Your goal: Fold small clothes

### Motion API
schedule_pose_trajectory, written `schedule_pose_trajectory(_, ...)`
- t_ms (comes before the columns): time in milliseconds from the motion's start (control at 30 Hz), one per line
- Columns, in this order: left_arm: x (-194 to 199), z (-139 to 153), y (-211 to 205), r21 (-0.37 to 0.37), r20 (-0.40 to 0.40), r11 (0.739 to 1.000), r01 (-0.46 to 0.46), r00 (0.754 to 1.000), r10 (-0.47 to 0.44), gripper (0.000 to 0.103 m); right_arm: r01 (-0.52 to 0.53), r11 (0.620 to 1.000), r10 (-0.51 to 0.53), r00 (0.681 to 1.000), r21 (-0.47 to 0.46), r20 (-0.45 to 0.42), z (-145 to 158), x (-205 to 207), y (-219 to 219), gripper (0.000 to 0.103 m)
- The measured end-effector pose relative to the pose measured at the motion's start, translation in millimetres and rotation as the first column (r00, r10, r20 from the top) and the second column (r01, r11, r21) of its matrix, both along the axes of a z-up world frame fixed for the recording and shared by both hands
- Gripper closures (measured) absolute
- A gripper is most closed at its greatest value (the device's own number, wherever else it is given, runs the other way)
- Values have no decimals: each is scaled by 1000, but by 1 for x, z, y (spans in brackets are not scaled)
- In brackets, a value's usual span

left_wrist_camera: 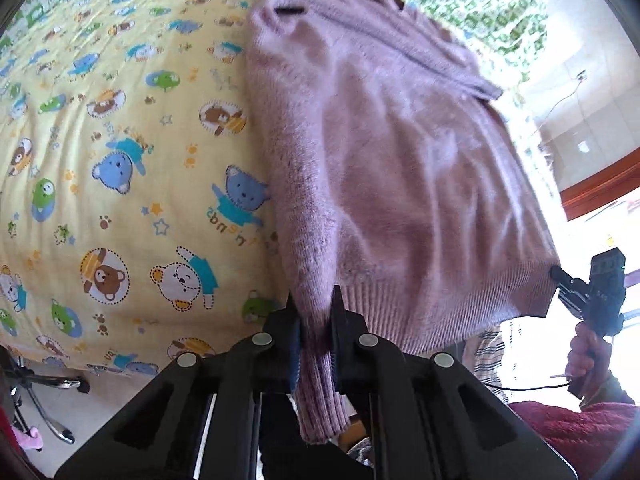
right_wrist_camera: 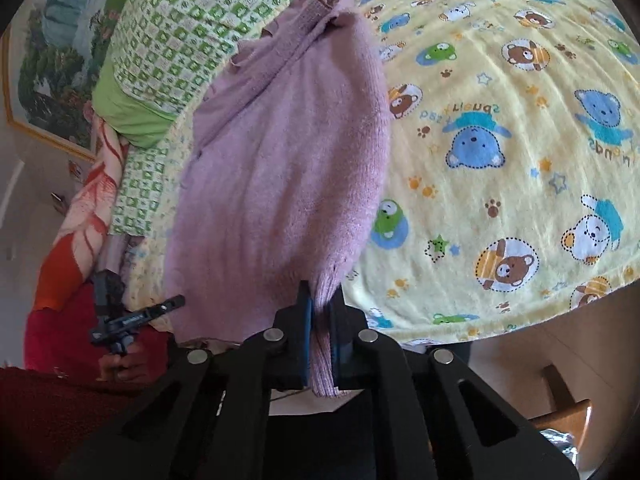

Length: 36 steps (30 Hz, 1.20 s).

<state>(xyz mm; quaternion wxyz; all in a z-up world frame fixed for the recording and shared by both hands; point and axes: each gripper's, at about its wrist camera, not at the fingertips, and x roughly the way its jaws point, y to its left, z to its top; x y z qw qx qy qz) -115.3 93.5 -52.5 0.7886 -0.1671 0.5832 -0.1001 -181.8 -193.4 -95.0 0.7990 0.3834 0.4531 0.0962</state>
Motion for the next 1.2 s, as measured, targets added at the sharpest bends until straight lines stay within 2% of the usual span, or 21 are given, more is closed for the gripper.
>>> schedule_pose_trajectory(200, 7, 48, 10, -59, 103, 998, -38, 994, 44, 93, 43, 984, -67, 988, 171, 138, 37, -3, -16, 95)
schedule_pose_trajectory(300, 23, 74, 13, -88, 161, 995, -51, 985, 65, 94, 36, 976, -82, 974, 214, 210, 58, 8, -18, 95)
schedule_pose_trajectory(400, 47, 97, 18, -113, 219, 992, -62, 972, 86, 94, 21, 973, -84, 961, 231, 265, 77, 25, -19, 95)
schedule_pose_trajectory(633, 119, 118, 15, -109, 293, 989, -96, 948, 125, 94, 20, 971, -103, 936, 239, 338, 100, 85, -29, 95)
schedule_pose_trajectory(800, 175, 122, 19, -101, 315, 986, -132, 936, 158, 94, 76, 969, -158, 921, 234, 356, 105, 140, -46, 95)
schedule_pose_trajectory(900, 214, 117, 23, -114, 306, 980, -164, 932, 191, 94, 132, 966, -204, 919, 224, 338, 102, 176, -60, 95)
schedule_pose_trajectory(1200, 332, 78, 29, -69, 245, 971, -230, 940, 240, 94, 238, 958, -272, 931, 161, 242, 78, 280, -88, 95)
